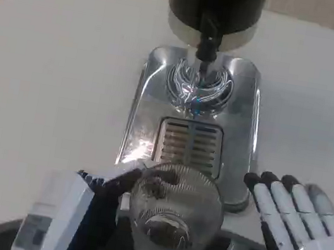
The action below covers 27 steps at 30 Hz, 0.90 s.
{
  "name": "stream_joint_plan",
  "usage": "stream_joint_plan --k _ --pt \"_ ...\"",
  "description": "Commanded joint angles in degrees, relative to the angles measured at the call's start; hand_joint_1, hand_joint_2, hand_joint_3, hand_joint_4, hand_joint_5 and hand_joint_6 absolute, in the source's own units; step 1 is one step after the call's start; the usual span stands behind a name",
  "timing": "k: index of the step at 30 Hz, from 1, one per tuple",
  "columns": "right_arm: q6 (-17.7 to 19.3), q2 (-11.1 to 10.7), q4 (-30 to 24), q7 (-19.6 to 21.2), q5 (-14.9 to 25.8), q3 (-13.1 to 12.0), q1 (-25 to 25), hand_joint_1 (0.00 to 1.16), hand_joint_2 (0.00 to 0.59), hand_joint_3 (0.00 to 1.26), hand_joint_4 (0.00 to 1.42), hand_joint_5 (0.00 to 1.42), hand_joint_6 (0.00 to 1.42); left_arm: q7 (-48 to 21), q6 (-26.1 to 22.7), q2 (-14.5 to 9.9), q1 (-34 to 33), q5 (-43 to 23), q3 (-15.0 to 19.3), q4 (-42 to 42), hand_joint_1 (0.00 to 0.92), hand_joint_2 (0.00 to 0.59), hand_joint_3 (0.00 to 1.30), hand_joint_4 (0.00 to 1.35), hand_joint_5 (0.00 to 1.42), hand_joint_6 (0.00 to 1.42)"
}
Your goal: Grasp the cup under the faucet to collect the drink, then remove the cup.
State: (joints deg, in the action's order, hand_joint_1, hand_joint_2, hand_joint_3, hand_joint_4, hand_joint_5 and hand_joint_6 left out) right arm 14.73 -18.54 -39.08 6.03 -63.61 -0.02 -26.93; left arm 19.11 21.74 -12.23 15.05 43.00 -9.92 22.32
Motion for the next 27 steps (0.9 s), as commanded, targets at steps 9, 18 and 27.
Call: stream_joint_plan --k 9,18,27 --pt "-1.10 0.80 -1.94 -2.33 -0.45 1.44 0.99 0.27 0.478 0.00 0.00 0.00 0.00 0.34 1.22 0.34 -1.62 -1.73 0.40 -2.08 0.670 0.103 1.25 1.22 1.38 1.42" --pt "-3.16 1.60 -1.22 -1.42 0.04 -0.43 0.73 0.28 0.477 0.00 0.00 0.00 0.00 1.64 -0.96 1.33 -7.49 -1.02 1.58 -8.04 0.670 0.103 1.25 1.22 1.38 1.42" --pt "-6.29 4.30 -0.32 -0.13 -2.02 0.00 0.34 0.35 0.494 0.00 0.00 0.00 0.00 4.70 -3.44 1.81 -19.29 1.17 1.99 -19.09 0.670 0.103 1.25 1.22 1.38 1.42"
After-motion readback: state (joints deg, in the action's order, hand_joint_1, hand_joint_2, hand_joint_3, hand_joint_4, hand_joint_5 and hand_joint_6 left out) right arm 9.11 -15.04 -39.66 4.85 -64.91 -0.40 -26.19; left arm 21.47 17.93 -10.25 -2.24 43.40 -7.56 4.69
